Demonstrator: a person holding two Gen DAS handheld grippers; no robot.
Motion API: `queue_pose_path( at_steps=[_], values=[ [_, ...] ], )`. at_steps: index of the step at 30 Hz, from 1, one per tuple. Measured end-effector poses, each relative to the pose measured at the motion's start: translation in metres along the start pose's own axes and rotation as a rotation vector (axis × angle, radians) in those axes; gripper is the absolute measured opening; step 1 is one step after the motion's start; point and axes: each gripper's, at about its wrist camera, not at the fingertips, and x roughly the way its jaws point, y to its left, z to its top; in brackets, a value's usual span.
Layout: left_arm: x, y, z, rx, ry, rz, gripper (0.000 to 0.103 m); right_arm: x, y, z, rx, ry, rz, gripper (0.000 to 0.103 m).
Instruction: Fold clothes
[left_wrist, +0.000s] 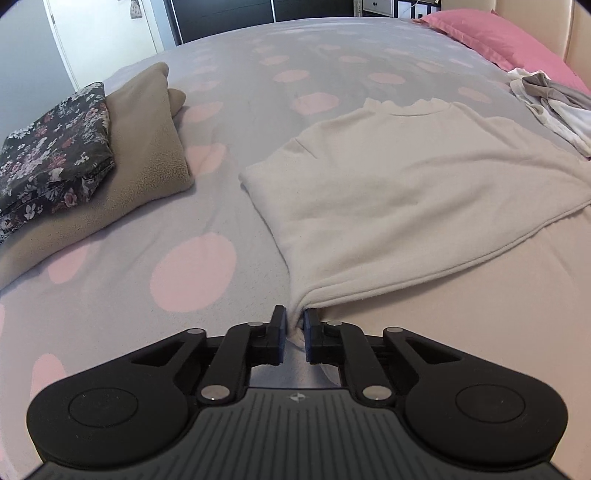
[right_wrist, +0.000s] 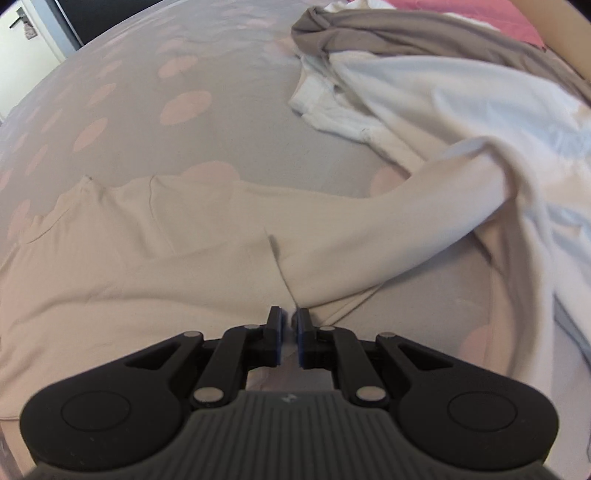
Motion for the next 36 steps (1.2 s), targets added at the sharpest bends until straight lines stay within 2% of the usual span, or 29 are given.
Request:
queue_pose_path(
  at_steps=[2, 3, 5, 6, 9, 11, 16, 19, 20, 21, 22, 23, 29, 32, 36],
  values=[
    [-0.005, 0.004, 0.004, 0.001, 0.032, -0.033, 0.023, -0.004, 0.001, 0.002, -0.034, -0.001, 0.000, 0.015],
    [-0.010, 0.007, 0.006, -0.003, 0.040, -0.047, 0.027, -0.009, 0.003, 0.004, -0.052, -0.013, -0.004, 0.023],
    [-0.019, 0.017, 0.012, -0.021, 0.057, -0.085, 0.051, -0.022, 0.007, 0.008, -0.089, -0.059, 0.002, 0.032],
    [-0.024, 0.023, 0.015, -0.036, 0.061, -0.114, 0.053, -0.026, 0.010, 0.011, -0.107, -0.083, 0.015, 0.032],
    [-0.033, 0.044, 0.029, -0.096, 0.046, -0.158, 0.053, -0.032, 0.019, 0.019, -0.148, -0.143, 0.054, 0.032],
    [-0.035, 0.058, 0.039, -0.133, 0.043, -0.157, 0.053, -0.028, 0.023, 0.024, -0.152, -0.156, 0.060, 0.032],
    [-0.040, 0.076, 0.059, -0.106, 0.035, -0.136, 0.053, -0.001, 0.031, 0.031, -0.152, -0.132, 0.060, 0.032],
    [-0.038, 0.085, 0.064, -0.149, 0.011, -0.133, 0.053, 0.014, 0.033, 0.031, -0.156, -0.097, 0.067, 0.032],
    [-0.034, 0.087, 0.065, -0.163, 0.019, -0.133, 0.053, 0.018, 0.033, 0.031, -0.156, -0.083, 0.071, 0.027],
    [-0.031, 0.089, 0.066, -0.176, 0.026, -0.134, 0.053, 0.021, 0.035, 0.030, -0.161, -0.076, 0.073, 0.013],
    [-0.028, 0.089, 0.066, -0.174, 0.030, -0.127, 0.053, 0.022, 0.037, 0.029, -0.172, -0.077, 0.065, 0.006],
    [-0.026, 0.088, 0.066, -0.171, 0.033, -0.121, 0.053, 0.022, 0.039, 0.029, -0.183, -0.082, 0.052, 0.002],
    [-0.018, 0.085, 0.067, -0.173, 0.038, -0.104, 0.053, 0.005, 0.035, 0.037, -0.155, -0.185, 0.013, 0.000],
    [-0.015, 0.081, 0.067, -0.165, 0.032, -0.097, 0.053, 0.002, 0.032, 0.042, -0.144, -0.234, -0.038, 0.000],
    [-0.007, 0.077, 0.068, -0.177, 0.023, -0.098, 0.053, 0.008, 0.026, 0.044, -0.128, -0.215, -0.040, 0.000]
  ],
)
